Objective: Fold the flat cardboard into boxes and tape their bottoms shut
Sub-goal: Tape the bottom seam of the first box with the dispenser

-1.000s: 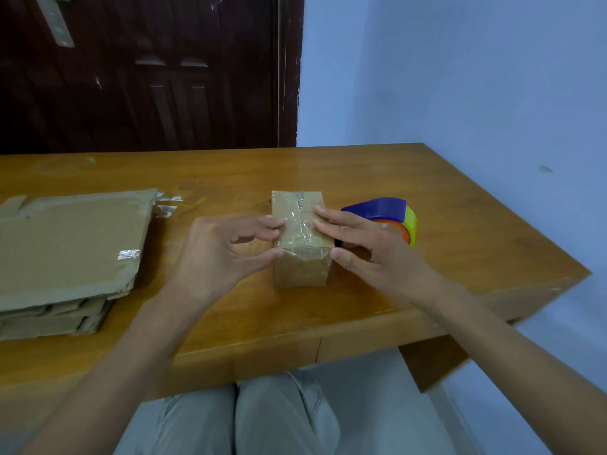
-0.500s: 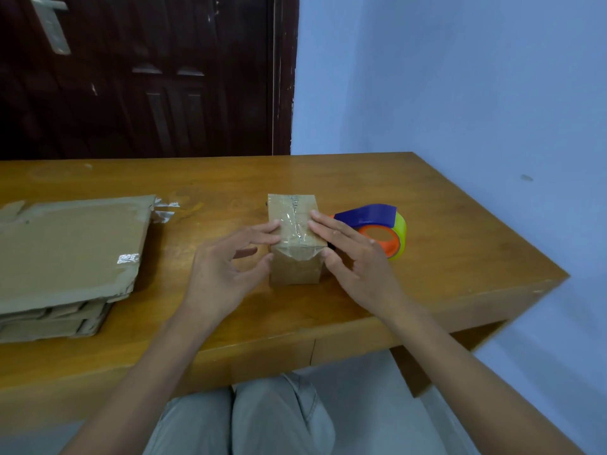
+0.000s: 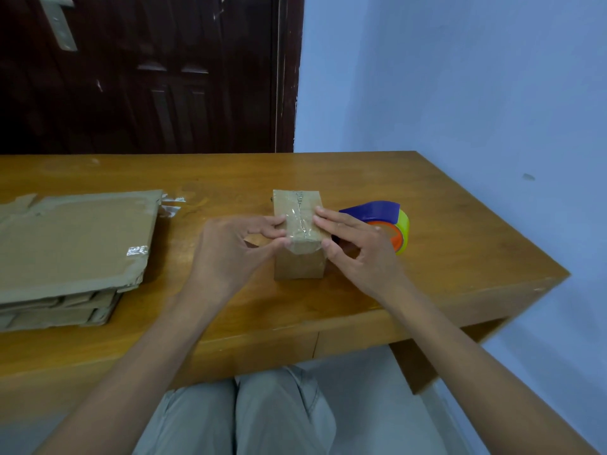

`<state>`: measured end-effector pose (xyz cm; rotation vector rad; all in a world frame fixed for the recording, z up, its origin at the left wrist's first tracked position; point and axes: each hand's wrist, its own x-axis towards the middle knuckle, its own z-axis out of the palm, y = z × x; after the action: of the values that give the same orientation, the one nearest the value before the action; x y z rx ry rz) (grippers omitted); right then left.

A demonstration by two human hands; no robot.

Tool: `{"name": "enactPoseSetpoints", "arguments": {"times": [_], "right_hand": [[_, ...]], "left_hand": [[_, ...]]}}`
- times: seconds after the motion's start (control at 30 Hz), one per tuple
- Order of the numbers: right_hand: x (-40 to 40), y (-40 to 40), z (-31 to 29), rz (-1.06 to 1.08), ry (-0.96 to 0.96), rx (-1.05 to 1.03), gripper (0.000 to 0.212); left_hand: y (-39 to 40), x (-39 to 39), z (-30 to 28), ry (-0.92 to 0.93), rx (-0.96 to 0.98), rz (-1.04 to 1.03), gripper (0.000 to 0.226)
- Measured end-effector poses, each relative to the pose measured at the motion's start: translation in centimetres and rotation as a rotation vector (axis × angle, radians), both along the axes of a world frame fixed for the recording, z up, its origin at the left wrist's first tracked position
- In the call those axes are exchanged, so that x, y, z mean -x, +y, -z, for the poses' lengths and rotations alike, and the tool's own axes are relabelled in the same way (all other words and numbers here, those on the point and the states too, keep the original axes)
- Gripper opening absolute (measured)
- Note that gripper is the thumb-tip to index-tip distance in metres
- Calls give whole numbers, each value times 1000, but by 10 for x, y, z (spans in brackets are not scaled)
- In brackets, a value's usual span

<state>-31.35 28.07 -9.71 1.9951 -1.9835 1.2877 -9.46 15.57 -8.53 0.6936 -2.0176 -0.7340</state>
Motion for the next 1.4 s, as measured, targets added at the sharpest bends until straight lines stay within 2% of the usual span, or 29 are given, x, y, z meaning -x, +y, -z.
{"name": "enactPoseSetpoints", "arguments": {"times": [0.27,0.37,0.47,0.57,0.83,0.93,1.1,1.4], "right_hand": [[10,0,-1,8,281,28,43],[3,-1,3,54,222,70,48],[-7,-3,5,98,108,112,53],[-10,-4,8,106,103,113,54],[-19,-9,15,154,112,147,44],[-23,-11,19,179,101,165,43],[-26,-6,11,175,107,128,46],[-22,-6,14,110,72,164,35]], "left_hand": [[0,1,9,13,85,12,22],[5,6,8,3,113,-30,27],[8,16,12,-124,307,-59,38],[1,18,15,-156,369,-34,41],[-6,24,31,-19,334,-8,52],[-1,25,31,41,278,-18,47],[3,19,22,33,232,12,46],[-2,19,25,73,196,43,38]]}}
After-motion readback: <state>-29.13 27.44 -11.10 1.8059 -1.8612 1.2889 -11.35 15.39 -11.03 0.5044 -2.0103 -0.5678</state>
